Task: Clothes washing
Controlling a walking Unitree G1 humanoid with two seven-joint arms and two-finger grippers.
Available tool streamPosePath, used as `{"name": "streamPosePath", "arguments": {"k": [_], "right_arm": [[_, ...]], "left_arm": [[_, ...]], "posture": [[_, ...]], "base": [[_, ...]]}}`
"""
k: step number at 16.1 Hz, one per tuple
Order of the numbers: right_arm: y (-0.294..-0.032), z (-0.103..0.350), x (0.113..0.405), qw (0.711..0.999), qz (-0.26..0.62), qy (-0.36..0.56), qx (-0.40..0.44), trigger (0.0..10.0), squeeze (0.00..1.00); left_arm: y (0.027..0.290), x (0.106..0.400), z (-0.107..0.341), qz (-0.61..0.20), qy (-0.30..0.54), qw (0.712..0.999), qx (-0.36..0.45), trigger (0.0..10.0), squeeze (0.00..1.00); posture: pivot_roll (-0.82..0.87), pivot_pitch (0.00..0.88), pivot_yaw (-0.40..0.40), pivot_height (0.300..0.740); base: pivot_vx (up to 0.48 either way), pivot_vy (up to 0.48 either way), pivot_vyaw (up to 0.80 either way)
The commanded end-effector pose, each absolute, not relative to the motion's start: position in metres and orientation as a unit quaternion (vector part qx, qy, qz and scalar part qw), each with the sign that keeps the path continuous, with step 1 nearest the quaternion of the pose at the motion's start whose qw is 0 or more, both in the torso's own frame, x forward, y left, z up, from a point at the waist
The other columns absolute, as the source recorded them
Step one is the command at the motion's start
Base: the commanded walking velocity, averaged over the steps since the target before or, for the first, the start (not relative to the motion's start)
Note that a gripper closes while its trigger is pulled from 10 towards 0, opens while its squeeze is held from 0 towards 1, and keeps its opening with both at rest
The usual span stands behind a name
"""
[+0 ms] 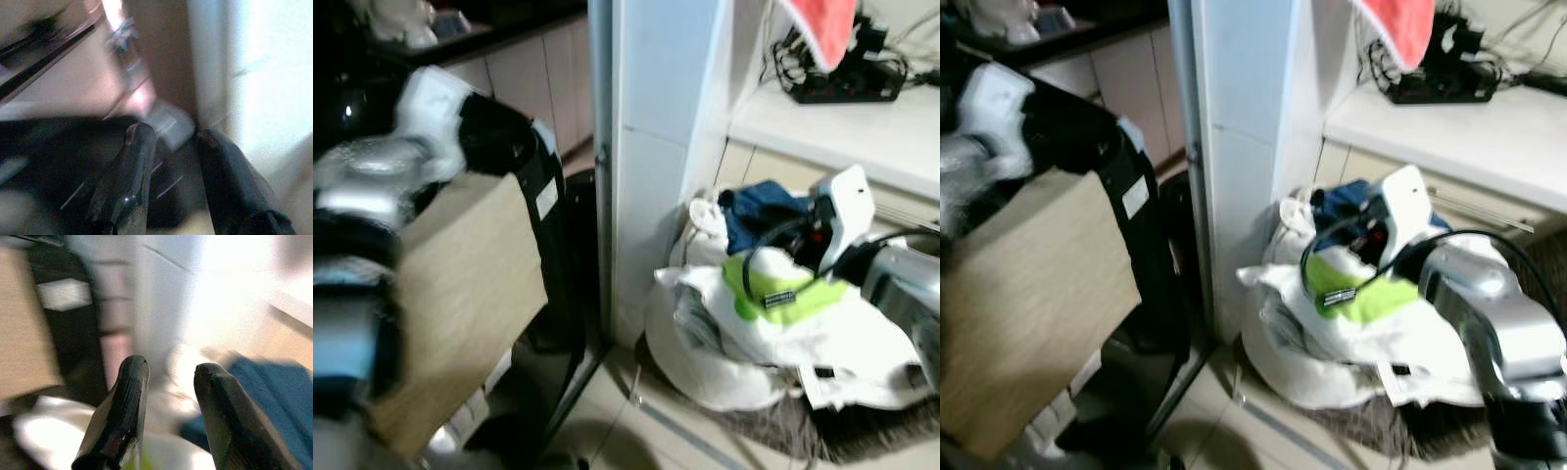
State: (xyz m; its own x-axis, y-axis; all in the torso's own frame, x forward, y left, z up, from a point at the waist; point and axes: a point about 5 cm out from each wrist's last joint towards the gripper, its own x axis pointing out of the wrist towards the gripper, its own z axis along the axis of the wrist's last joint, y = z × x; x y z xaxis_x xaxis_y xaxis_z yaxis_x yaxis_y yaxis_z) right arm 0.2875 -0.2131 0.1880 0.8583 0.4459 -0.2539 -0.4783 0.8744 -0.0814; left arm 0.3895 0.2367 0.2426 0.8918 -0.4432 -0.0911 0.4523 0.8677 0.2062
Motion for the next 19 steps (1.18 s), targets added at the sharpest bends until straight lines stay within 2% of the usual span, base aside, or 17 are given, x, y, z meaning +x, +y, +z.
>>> {"name": "streamPosePath", "arguments": {"k": [1,2,3,5,7,9,10,11,12,13,14,19], "right_arm": [[-0.225,0.183,0.291,0.97,0.191,0.135,-0.067,10.0,0.18],[-0.226,0.178,0.289,0.965,0.194,0.156,-0.079,10.0,1.0],[-0.228,0.17,0.285,0.956,0.204,0.187,-0.096,10.0,1.0],[-0.227,0.161,0.282,0.944,0.226,0.222,-0.097,10.0,1.0],[-0.226,0.142,0.28,0.926,0.243,0.273,-0.098,10.0,1.0],[-0.227,0.129,0.281,0.917,0.24,0.301,-0.101,10.0,1.0],[-0.228,0.122,0.281,0.911,0.237,0.316,-0.116,10.0,0.0],[-0.23,0.117,0.281,0.907,0.235,0.326,-0.126,10.0,0.0],[-0.232,0.113,0.282,0.904,0.231,0.334,-0.132,7.3,0.0],[-0.234,0.111,0.283,0.902,0.226,0.34,-0.14,2.1,0.0],[-0.235,0.111,0.284,0.901,0.225,0.341,-0.146,0.0,0.0],[-0.235,0.113,0.285,0.9,0.235,0.337,-0.146,0.0,0.0]], "left_arm": [[0.215,0.381,0.258,-0.308,-0.048,0.948,0.06,10.0,0.0],[0.196,0.373,0.254,-0.358,-0.056,0.931,0.038,10.0,0.0],[0.168,0.36,0.245,-0.422,-0.051,0.905,0.011,10.0,0.0],[0.143,0.343,0.225,-0.482,-0.018,0.876,0.021,10.0,0.0],[0.124,0.324,0.201,-0.539,0.036,0.84,0.047,10.0,0.0],[0.114,0.312,0.196,-0.552,0.043,0.831,0.055,10.0,0.0],[0.108,0.307,0.194,-0.554,0.046,0.829,0.061,10.0,0.0],[0.104,0.303,0.19,-0.558,0.049,0.826,0.067,10.0,0.0],[0.1,0.299,0.189,-0.561,0.054,0.823,0.067,10.0,0.0],[0.098,0.298,0.189,-0.56,0.054,0.824,0.064,10.0,0.0],[0.097,0.297,0.189,-0.56,0.054,0.824,0.062,10.0,0.0],[0.096,0.293,0.189,-0.559,0.065,0.826,0.048,10.0,0.0]], "posture": [[-0.13,0.0,0.038,0.74],[-0.14,0.0,0.037,0.74],[-0.14,0.0,0.036,0.74],[-0.14,0.0,0.038,0.74],[-0.14,0.0,0.038,0.74],[-0.14,0.0,0.032,0.74],[-0.14,0.0,0.032,0.74],[-0.14,0.0,0.032,0.74],[-0.14,0.0,0.027,0.74],[-0.14,0.0,0.027,0.74],[-0.14,0.0,0.027,0.74],[-0.14,0.0,0.028,0.74]], "base": [[0.0,0.0,0.0],[0.0,0.0,0.0],[0.0,0.0,0.0],[0.0,0.0,0.0],[0.0,0.0,0.0],[0.0,0.0,0.0],[0.0,0.0,0.0],[0.0,0.0,0.0],[0.0,0.0,0.0],[0.0,0.0,0.0],[0.0,0.0,0.0],[0.0,0.0,0.0]]}}
